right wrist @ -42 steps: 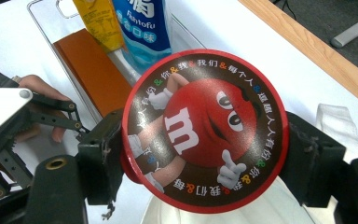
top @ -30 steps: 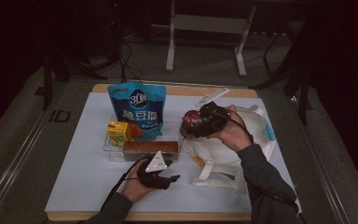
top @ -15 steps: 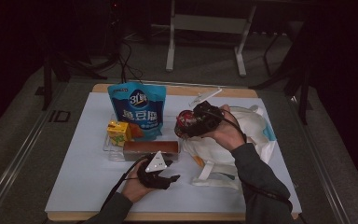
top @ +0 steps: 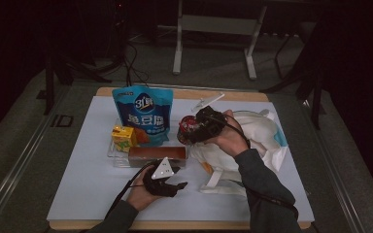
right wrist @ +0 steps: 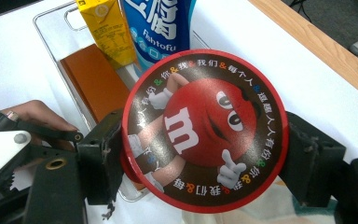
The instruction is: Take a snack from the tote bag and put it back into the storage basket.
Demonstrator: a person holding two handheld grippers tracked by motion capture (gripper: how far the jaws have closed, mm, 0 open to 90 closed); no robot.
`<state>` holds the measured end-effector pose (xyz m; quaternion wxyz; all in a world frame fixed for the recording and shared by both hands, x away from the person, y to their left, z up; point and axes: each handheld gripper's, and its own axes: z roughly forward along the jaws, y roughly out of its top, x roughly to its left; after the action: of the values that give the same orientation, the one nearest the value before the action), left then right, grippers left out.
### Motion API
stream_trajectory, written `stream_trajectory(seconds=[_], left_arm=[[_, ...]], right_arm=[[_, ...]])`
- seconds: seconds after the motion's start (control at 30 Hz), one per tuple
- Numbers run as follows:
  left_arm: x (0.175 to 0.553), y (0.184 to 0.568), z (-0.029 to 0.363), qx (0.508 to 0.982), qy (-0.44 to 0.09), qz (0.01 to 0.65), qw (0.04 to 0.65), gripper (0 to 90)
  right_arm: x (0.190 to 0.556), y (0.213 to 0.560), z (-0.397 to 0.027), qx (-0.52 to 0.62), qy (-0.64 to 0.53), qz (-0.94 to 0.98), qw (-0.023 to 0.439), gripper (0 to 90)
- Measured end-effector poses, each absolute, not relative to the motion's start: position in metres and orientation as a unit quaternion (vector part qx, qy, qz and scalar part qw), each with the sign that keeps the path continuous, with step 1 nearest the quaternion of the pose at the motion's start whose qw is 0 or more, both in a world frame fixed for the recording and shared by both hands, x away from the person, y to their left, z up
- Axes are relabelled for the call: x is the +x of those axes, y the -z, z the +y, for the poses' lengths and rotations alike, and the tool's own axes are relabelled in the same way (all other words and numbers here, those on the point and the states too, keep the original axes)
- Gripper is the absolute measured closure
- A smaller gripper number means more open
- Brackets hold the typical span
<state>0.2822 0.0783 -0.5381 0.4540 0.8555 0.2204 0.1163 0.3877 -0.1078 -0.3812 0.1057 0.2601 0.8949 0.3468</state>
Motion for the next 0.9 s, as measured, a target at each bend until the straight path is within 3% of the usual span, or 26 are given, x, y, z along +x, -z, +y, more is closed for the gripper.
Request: stream_trajectory(seconds=[0.9], left_arm=[[0.282, 0.538, 0.078, 0.856, -0.115, 0.22, 0.454, 38.7]], right_arm=[[0.395, 0.398, -0.086, 0.252, -0.345, 0.898, 0.104, 25.5]])
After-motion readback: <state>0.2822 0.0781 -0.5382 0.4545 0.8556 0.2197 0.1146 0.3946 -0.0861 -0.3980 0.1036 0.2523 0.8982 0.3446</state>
